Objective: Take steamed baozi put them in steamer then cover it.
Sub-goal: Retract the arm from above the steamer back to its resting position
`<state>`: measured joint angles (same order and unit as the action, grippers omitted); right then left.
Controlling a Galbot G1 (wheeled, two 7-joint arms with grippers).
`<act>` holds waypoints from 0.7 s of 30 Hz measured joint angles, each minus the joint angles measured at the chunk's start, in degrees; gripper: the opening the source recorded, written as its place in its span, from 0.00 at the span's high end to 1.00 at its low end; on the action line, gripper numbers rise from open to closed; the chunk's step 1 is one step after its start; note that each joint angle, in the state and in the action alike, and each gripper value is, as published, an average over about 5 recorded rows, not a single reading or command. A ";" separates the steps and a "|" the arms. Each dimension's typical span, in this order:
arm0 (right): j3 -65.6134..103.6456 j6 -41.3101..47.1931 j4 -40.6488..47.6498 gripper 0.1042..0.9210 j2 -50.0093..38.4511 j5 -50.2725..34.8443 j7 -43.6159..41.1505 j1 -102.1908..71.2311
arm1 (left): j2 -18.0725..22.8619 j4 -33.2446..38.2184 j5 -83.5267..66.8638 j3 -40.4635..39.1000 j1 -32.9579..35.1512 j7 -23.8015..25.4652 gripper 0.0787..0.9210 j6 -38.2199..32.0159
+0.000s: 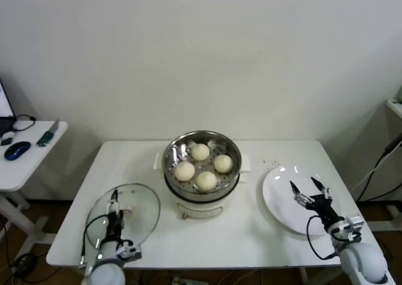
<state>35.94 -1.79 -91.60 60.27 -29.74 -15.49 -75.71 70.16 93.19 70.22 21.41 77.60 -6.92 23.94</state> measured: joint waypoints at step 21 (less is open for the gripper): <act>0.09 -0.99 0.81 0.12 2.52 3.41 -1.51 -0.53 | 0.61 -2.77 -0.35 -0.46 -2.53 -0.66 0.67 -1.26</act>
<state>36.03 -2.78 -90.79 62.79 -26.33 -17.00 -76.24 70.77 90.42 69.87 20.95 75.07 -7.58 22.68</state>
